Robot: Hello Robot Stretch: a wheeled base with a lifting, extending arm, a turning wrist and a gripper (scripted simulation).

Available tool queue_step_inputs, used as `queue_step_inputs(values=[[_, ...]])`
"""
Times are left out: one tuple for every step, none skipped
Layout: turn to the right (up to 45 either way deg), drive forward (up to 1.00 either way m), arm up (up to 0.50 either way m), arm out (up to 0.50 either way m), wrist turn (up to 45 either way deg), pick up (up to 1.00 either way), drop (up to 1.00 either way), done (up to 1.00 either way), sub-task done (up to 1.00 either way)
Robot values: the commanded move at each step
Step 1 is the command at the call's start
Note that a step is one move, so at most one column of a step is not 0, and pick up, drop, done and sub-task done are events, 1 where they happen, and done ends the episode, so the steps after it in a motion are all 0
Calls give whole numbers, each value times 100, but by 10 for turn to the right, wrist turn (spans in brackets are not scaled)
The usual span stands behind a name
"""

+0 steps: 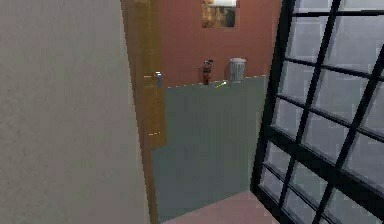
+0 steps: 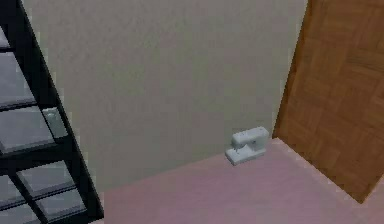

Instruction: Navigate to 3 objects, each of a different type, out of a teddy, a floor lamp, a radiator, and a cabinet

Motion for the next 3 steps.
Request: queue_step_inputs(values=[[0, 45, 0, 0, 0, 0, 0, 0, 0], [60, 0, 0, 0, 0, 0, 0, 0, 0], [0, 90, 0, 0, 0, 0, 0, 0, 0]])
